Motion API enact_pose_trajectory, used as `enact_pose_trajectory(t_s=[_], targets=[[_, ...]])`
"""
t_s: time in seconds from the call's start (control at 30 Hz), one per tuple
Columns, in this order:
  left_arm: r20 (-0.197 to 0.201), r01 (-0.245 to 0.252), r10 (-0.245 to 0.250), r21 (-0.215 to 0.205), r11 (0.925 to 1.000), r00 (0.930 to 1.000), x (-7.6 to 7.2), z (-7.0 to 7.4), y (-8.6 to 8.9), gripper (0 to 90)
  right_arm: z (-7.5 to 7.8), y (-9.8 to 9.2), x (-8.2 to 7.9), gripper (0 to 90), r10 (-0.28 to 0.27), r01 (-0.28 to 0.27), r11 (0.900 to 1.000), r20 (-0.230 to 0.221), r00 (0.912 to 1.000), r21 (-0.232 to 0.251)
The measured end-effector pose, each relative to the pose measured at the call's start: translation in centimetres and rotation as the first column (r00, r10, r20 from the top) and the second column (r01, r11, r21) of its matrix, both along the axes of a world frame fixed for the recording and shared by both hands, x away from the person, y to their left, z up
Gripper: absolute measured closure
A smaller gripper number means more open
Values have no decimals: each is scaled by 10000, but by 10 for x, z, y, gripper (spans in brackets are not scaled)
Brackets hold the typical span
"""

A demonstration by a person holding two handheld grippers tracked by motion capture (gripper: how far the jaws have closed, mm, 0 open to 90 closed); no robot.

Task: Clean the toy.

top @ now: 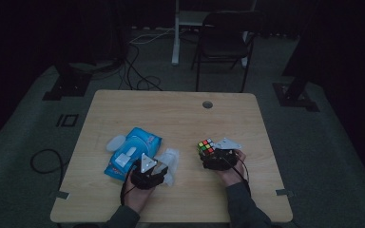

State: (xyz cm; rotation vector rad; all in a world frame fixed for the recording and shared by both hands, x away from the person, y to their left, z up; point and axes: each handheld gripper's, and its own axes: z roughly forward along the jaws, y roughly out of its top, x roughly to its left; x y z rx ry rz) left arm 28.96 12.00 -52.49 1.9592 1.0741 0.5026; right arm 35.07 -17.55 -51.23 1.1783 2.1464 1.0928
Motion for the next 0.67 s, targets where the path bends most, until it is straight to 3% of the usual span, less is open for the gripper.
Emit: enact_pose_trajectory(t_s=[0.33, 0.67], targets=[[324, 53, -49, -115, 9999, 9995, -8, 11, 5, 480, 5, -5, -4, 160, -81, 78, 9997, 123, 9999, 212], [387, 165, -161, -104, 9998, 9991, -10, 11, 3, 475, 7, -8, -4, 165, -77, 74, 9996, 85, 9999, 279]])
